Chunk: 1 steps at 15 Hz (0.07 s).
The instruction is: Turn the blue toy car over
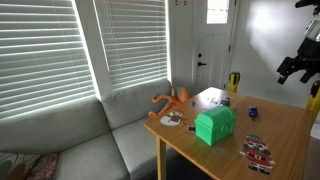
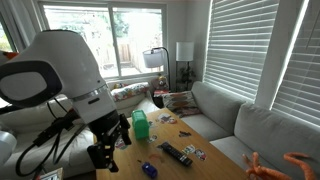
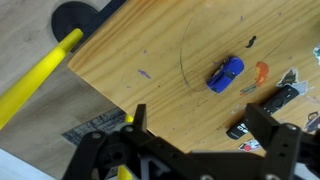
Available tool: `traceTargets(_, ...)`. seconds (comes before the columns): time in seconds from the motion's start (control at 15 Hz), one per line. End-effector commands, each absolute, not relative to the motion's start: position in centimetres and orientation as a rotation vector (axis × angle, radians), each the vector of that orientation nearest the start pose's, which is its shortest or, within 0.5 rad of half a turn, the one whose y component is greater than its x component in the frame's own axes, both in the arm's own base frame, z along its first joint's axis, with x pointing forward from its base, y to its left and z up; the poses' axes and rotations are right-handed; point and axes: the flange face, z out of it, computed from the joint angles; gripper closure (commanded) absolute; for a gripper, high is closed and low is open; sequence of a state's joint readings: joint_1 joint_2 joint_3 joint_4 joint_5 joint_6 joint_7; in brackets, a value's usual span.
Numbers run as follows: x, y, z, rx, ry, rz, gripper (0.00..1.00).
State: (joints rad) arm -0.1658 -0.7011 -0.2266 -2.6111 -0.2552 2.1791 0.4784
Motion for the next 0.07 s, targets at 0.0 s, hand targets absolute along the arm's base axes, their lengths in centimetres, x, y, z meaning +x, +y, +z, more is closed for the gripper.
traceTargets(0.0, 33.31, -15.25, 49.17, -2.975, 1.116, -0.424, 0.0)
